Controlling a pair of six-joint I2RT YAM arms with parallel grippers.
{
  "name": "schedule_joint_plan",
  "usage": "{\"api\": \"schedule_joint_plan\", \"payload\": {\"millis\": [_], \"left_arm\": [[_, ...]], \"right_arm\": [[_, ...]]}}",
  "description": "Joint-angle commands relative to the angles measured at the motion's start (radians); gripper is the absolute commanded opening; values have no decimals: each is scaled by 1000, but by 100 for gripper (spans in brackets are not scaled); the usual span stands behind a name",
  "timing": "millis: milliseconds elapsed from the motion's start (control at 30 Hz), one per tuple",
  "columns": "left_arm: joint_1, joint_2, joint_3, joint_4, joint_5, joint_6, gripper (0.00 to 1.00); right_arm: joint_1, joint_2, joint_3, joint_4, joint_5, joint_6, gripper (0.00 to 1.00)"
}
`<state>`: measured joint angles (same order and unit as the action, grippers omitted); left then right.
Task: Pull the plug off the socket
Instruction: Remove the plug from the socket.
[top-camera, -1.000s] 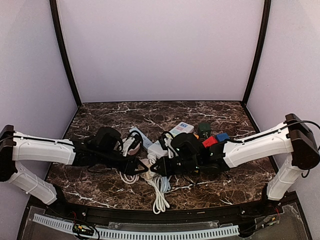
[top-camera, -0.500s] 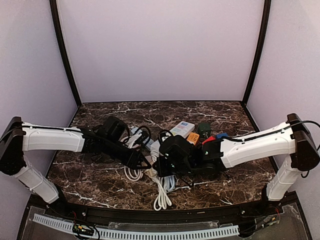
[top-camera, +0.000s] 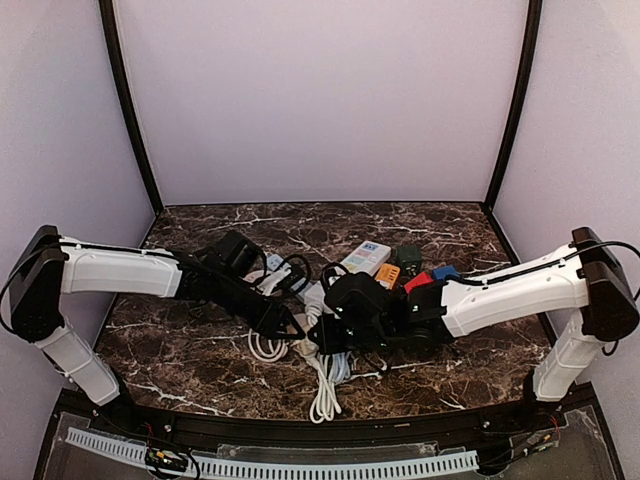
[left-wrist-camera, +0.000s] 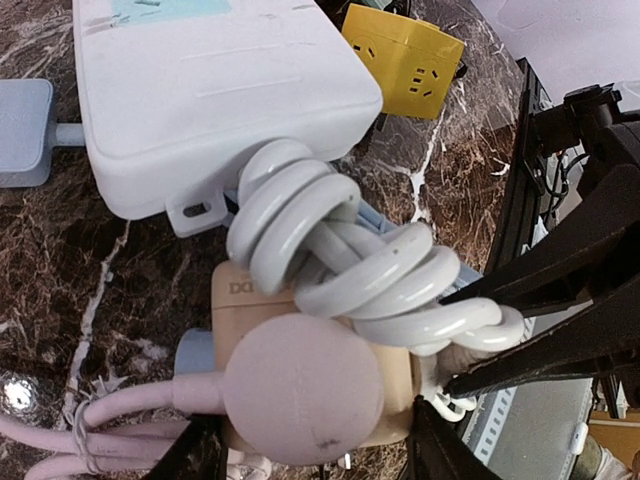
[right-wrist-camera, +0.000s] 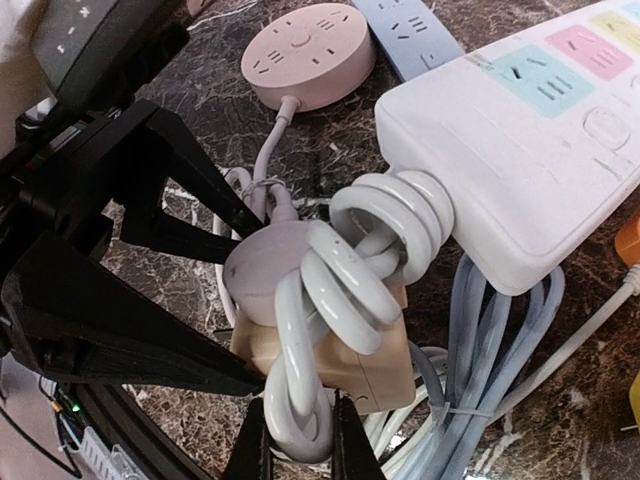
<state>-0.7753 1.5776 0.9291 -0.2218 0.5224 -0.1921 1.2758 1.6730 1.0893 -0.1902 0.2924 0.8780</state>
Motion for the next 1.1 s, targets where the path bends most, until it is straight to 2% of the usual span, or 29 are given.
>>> {"api": "schedule_joint_plan", "payload": {"millis": [0, 100, 300, 700, 1067], "left_arm": [[51, 28, -14, -140, -207, 55, 1], [51, 18, -5, -158, -234, 65, 1], [51, 3, 0, -177, -254, 76, 1], [53, 16, 12, -209, -271, 78, 1], [82, 21, 15, -205, -241, 72, 1]], "right_arm": [[-59, -119, -113, 223, -202, -3, 0], [-83, -132, -155, 293, -270, 10, 0], [-89, -150, -146, 264, -250, 12, 0], [-6, -107, -13, 45, 3, -19, 0], [92, -23, 81, -73, 215, 15, 0]]}}
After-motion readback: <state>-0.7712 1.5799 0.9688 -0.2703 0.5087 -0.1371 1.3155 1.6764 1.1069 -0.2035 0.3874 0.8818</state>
